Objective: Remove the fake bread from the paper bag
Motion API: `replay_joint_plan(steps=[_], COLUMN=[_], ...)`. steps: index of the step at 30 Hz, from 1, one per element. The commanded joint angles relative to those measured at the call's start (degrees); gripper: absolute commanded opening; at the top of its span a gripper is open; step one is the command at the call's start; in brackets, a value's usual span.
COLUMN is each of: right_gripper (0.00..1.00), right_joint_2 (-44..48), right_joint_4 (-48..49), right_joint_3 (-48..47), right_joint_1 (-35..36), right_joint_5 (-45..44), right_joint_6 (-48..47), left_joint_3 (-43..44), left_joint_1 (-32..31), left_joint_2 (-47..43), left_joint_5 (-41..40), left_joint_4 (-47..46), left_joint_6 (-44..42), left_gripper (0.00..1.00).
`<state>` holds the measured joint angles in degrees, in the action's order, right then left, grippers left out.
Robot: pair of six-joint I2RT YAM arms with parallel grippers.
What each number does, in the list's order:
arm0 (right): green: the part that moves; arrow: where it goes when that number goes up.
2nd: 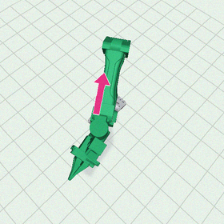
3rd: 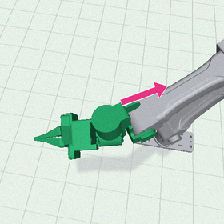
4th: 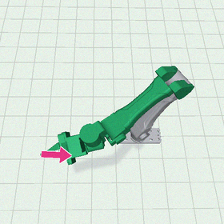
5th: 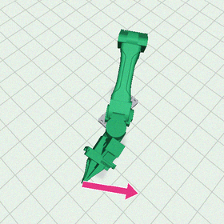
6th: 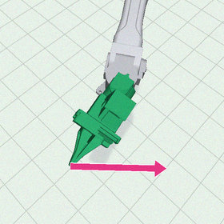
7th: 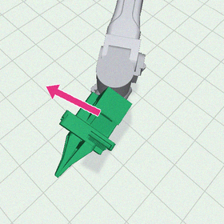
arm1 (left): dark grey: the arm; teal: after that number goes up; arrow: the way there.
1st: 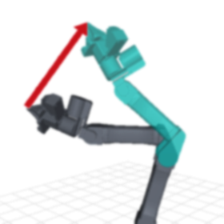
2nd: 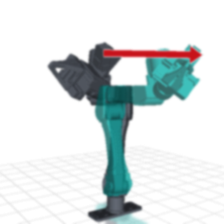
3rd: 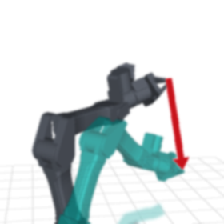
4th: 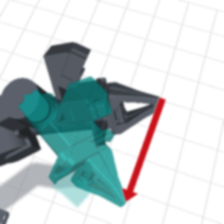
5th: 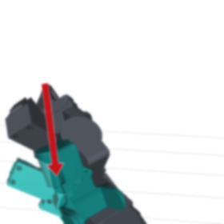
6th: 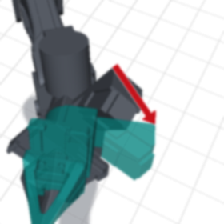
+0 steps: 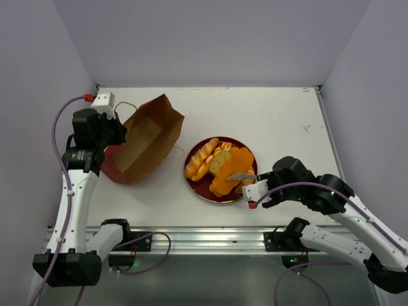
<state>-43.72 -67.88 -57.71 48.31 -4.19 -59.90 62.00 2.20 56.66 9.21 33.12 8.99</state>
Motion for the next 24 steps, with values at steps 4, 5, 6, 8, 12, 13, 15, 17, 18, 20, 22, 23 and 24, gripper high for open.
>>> replay_joint_plan(steps=[4, 5, 6, 8, 12, 13, 15, 17, 18, 20, 22, 23, 24], right_gripper=[0.52, 0.52, 0.52, 0.52, 0.52, 0.51, 0.51, 0.51, 0.51, 0.51, 0.51, 0.51, 0.51], right_joint_2=[0.0, 0.0, -0.1, -0.3, -0.8, -1.1, -1.4, -2.0, -2.2, -2.9, -3.5, -3.9, -4.1], right_joint_4=[-0.3, -0.3, -0.4, -0.7, -1.3, -1.6, -1.9, -2.3, -2.3, -2.2, -1.8, -1.6, -1.1], right_joint_3=[-4.5, -5.0, -5.2, -6.2, -8.3, -8.7, -10.4, -12.1, -12.7, -14.1, -15.0, -15.6, -15.8], right_joint_1=[-0.3, -0.4, -0.4, -0.6, -0.9, -1.0, -1.2, -1.3, -1.3, -1.3, -1.4, -1.5, -1.5], right_joint_5=[2.3, 2.5, 2.6, 3.3, 3.9, 3.9, 5.9, 7.2, 7.4, 7.8, 8.0, 8.1, 8.2], right_joint_6=[1.1, 1.1, 1.1, 1.4, 1.8, 2.1, 2.2, 2.8, 2.9, 3.3, 3.8, 4.0, 4.3], left_joint_3=[1.6, 1.7, 1.9, 2.2, 3.0, 3.7, 4.5, 5.8, 6.1, 7.3, 8.0, 8.7, 9.0], left_joint_1=[0.4, 0.5, 0.4, 0.4, 0.5, 0.4, 0.5, 0.4, 0.4, 0.5, 0.4, 0.5, 0.5], left_joint_2=[0.2, 0.2, 0.3, 0.4, 0.8, 1.0, 1.5, 1.9, 2.1, 2.7, 3.4, 4.0, 4.4], left_joint_5=[1.3, 1.3, 1.4, 1.5, 1.6, 1.6, 1.6, 1.4, 1.3, 1.3, 1.1, 1.1, 1.1], left_joint_4=[0.3, 0.2, 0.4, 0.4, 0.5, 0.6, 1.1, 1.2, 1.3, 1.4, 1.5, 1.5, 1.5], left_joint_6=[0.3, 0.3, 0.2, 0.1, -0.3, -0.4, -0.6, -0.6, -0.6, -0.6, -0.7, -0.7, -0.8], left_gripper=[0.00, 0.00, 0.00, 0.00, 0.00, 0.00, 0.00, 0.00, 0.00, 0.00, 0.00, 0.00, 0.00])
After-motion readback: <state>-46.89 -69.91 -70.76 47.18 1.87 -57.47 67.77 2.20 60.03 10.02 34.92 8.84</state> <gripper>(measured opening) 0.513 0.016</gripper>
